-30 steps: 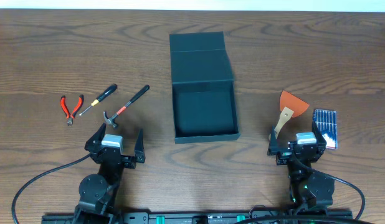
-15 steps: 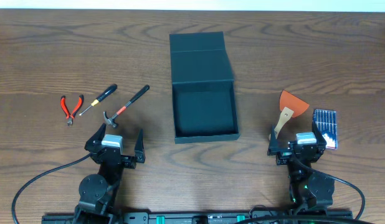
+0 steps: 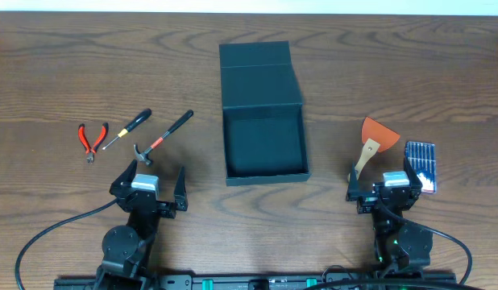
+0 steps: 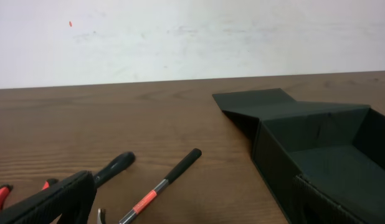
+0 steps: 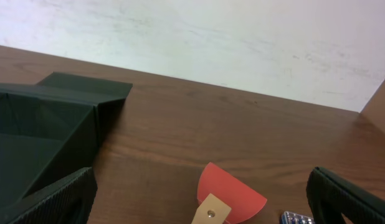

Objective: Pack container

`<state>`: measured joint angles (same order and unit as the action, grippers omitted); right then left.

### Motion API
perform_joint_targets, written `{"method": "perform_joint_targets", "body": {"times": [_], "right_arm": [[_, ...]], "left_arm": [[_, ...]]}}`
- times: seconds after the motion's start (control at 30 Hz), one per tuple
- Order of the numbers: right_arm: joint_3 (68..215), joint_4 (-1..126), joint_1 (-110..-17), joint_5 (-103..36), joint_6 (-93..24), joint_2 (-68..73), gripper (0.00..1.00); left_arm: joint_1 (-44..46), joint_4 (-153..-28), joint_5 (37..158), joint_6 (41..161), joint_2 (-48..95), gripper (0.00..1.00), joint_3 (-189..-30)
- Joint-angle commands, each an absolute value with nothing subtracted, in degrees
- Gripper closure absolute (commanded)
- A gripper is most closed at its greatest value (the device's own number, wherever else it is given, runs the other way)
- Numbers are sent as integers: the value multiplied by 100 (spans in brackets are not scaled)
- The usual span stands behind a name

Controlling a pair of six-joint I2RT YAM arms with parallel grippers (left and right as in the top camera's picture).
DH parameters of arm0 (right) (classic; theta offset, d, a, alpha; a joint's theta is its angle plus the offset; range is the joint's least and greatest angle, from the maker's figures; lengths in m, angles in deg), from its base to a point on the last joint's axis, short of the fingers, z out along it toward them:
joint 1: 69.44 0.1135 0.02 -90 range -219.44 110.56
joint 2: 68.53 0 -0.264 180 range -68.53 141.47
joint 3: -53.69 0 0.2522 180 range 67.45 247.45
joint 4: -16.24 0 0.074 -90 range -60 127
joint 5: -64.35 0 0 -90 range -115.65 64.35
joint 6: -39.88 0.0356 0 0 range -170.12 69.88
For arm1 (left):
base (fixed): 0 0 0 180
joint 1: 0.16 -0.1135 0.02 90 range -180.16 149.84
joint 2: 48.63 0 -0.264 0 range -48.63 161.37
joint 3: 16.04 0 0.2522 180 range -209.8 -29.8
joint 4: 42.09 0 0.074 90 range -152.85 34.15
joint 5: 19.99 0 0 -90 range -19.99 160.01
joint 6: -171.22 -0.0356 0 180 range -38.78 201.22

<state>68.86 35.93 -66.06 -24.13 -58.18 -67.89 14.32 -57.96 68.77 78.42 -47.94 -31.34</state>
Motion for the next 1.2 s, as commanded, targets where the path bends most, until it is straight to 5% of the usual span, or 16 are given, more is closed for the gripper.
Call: {"method": "perform_joint_targets", "body": {"times": [0.0, 0.43, 0.87, 1.17], "right_arm": [[6862, 3595, -6549, -2413, -5875, -6824, 1], [7915, 4266, -6591, -2400, -4504, -6500, 1], [13419, 9846, -6739, -2415, -3813, -2581, 1], [16315, 12729, -6868, -2442, -4406, -223, 1]], "left_arm": [[1454, -5988, 6897, 7872, -4833, 1, -3003], [1454, -7203, 6893, 8906, -4221, 1, -4290], [1454, -9044, 7400, 8904, -1701, 2, -6388], [1454, -9151, 8007, 8906, -1437, 1, -6467]]}}
